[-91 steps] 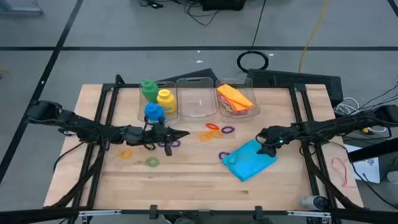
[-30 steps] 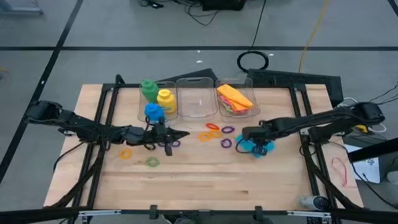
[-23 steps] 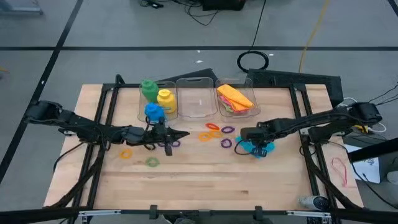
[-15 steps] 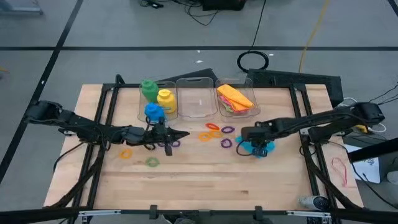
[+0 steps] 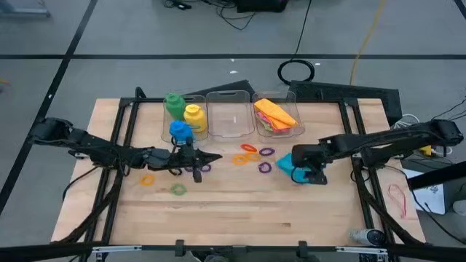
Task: Pick & Place Sports Items
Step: Fold the blue cloth
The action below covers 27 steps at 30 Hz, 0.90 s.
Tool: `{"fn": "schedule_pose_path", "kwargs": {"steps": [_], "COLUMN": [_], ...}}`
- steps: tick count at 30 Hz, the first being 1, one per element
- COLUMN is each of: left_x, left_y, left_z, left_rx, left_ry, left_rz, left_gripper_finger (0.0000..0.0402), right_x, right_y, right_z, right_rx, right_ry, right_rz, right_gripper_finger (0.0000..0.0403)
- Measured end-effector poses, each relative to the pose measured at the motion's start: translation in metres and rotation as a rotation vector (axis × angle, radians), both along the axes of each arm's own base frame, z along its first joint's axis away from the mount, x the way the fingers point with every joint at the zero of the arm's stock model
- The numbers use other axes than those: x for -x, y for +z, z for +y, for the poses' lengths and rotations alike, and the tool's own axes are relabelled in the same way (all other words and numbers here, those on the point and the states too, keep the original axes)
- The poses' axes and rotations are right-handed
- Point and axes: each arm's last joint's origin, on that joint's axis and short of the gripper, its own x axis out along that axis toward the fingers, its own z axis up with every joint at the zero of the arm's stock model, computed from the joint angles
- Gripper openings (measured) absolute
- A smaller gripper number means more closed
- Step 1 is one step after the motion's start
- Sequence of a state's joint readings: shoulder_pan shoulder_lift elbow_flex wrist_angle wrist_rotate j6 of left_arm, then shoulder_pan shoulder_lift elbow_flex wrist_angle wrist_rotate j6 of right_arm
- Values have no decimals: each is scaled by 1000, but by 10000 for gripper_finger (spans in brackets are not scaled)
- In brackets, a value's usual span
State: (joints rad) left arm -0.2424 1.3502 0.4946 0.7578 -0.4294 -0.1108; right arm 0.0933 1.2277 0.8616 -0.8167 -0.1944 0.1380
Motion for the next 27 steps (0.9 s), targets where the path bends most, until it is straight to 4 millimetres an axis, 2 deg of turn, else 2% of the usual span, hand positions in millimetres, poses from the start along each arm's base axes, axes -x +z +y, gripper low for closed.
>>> {"fn": "schedule_pose_path", "kwargs": {"steps": [10, 15, 19, 27], "left_x": [0, 0, 0, 0], "left_y": [0, 0, 0, 0], "left_z": [0, 0, 0, 0], "left_rx": [-1, 0, 0, 1], "left_ry": [0, 0, 0, 0], "left_rz": [0, 0, 0, 0], "left_gripper_finger": [17, 17, 17, 17], "right_x": [30, 38, 43, 47], "right_y": [15, 18, 10, -21], "right_z": [-8, -10, -9, -6], "right_rx": [178, 185, 147, 12], "right_ry": [-75, -128, -124, -96], "right_rz": [34, 18, 23, 55], "right_gripper_finger": [211, 202, 201, 201]}}
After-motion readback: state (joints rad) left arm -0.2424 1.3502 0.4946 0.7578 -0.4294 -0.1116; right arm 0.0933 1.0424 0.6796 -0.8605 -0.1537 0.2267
